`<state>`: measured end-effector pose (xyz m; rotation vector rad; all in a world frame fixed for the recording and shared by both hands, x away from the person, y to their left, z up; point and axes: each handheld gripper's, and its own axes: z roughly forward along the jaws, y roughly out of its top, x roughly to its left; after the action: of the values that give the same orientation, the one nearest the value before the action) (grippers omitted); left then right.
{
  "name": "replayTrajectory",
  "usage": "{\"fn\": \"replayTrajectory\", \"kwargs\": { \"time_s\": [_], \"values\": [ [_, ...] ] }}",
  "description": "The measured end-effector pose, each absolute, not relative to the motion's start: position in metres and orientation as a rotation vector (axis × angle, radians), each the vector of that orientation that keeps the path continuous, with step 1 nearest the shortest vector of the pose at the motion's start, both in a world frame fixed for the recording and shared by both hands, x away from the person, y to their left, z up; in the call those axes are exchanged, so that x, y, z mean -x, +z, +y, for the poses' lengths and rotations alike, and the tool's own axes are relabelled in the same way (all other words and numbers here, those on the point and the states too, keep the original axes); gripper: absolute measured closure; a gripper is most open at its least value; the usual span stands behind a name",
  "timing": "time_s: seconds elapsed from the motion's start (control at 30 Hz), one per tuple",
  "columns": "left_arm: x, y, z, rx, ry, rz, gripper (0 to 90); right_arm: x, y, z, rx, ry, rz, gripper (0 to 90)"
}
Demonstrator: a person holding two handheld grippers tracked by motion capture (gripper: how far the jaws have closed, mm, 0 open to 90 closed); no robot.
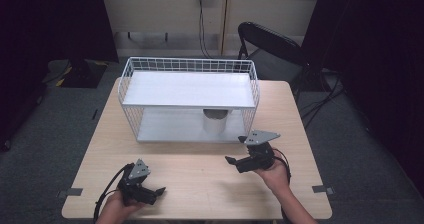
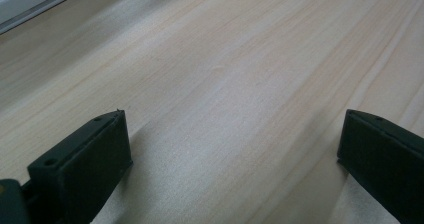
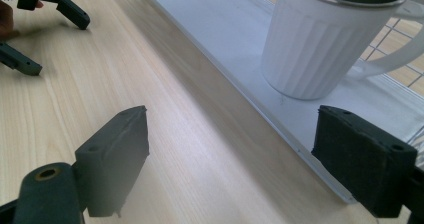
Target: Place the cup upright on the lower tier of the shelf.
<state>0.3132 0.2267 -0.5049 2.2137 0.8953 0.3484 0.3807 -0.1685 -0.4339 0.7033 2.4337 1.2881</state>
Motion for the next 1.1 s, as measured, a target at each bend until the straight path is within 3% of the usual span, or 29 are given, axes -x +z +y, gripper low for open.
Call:
{"fn": "replayTrajectory", "kwargs": {
  "time_s": [1.1],
  "values": [
    [-0.313, -0.505, 0.227, -2.213, 0.348, 0.896, 0.0, -0.365, -0.453, -0.22, -0.818, 1.292, 2.393, 13.7]
  ]
}}
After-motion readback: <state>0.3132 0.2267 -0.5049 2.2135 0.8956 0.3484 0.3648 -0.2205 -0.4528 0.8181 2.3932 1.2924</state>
